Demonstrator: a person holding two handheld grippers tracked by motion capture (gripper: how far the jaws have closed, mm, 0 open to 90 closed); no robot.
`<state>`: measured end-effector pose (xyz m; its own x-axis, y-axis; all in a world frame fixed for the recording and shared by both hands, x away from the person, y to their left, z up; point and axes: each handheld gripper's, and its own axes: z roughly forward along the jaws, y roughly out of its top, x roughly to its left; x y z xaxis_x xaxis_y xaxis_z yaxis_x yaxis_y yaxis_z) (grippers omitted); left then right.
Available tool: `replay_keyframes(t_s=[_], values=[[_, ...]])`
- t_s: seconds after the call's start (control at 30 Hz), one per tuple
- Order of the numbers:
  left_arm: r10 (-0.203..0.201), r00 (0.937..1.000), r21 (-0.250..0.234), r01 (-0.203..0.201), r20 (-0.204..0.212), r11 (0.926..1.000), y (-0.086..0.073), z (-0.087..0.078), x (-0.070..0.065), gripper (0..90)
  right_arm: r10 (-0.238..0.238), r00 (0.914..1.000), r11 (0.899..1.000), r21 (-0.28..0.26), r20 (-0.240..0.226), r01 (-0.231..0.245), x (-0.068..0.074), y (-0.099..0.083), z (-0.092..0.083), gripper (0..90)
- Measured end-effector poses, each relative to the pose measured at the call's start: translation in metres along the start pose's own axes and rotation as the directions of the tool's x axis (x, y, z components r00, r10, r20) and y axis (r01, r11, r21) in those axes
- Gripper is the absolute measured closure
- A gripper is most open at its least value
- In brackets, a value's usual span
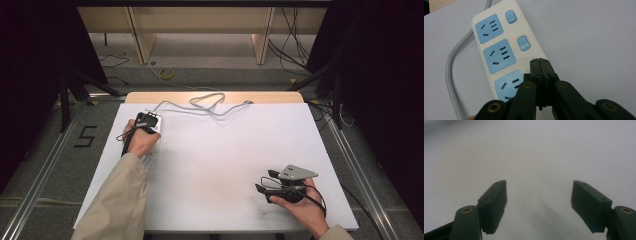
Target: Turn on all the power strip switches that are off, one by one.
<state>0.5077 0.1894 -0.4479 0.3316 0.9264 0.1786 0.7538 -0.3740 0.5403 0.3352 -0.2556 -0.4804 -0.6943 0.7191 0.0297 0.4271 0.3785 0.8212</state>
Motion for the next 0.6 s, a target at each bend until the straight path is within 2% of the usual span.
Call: replay_keyframes(t_s=[0.17, 0.6], values=[[0.003, 1.0, 0.004, -0.003, -0.003, 1.0, 0.0004, 0.0009, -0.0007, 90.0, 0.0, 1.0, 1.0, 0.001, -0.001, 0.0, 0.0004, 0.0001, 0.0, 29.8], [0.04, 0.9991, 0.019, -0.04, -0.015, 0.999, 0.0017, 0.0018, -0.0035, 90.0, -0.002, 1.0, 1.0, 0.003, -0.003, 0.002, 0.0008, 0.0001, 0.0, 29.8]])
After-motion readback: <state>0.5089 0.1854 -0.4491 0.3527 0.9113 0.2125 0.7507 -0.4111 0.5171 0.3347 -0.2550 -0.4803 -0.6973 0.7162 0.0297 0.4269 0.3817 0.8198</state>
